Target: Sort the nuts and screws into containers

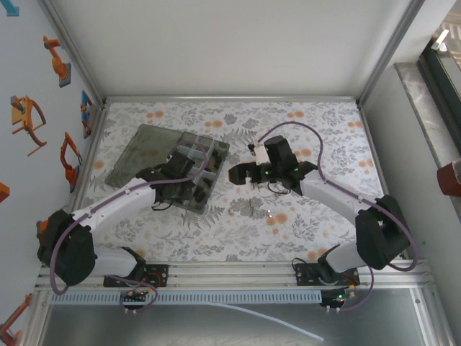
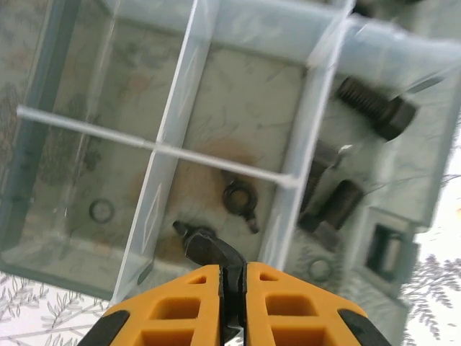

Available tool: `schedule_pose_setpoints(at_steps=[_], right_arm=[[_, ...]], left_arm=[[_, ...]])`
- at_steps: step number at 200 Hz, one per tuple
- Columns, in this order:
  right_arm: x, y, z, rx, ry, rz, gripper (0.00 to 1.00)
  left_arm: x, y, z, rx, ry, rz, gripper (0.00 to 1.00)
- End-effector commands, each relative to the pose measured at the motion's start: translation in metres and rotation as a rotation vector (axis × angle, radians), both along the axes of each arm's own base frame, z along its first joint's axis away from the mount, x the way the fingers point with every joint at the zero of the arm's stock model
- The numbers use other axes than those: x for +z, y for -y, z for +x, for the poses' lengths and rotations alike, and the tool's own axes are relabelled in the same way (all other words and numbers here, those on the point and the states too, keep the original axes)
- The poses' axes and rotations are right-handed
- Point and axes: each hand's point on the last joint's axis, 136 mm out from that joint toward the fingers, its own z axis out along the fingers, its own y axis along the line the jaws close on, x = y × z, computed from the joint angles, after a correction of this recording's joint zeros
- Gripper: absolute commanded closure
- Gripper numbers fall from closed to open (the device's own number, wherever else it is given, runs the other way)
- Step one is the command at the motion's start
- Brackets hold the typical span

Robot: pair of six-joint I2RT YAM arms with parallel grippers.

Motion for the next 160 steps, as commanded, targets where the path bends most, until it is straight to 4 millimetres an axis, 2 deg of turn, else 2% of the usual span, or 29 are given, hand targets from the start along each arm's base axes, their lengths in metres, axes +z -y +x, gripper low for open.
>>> schedule_pose_setpoints(at_steps=[1,39,123,141,160], right_arm=[[0.015,-0.008,0.005,0.010,0.026,0.029,0.00],[0.011,-0.005,0.003,0.007,0.019,0.011,0.01],[0.001,0.004,-0.004,-0.012,0.014,-0.010,0.00],[0.000,0.006,-0.007,-0.013,0.009,-0.014,0.00],[-0.009,0.013,-0.013,-0.026,-0.004,-0.035,0.01]], left_arm=[[-0.011,-0.009,-0.002,0.043,-0.030,0.025,0.93],[-0.019,-0.007,0.004,0.049,-0.052,0.047,0.90],[-0.004,-0.007,0.011,0.062,-0.013,0.041,0.78],[0.005,0.008,0.013,0.000,0.016,0.001,0.75],[0.021,0.039,0.014,-0.119,0.075,-0.071,0.68]])
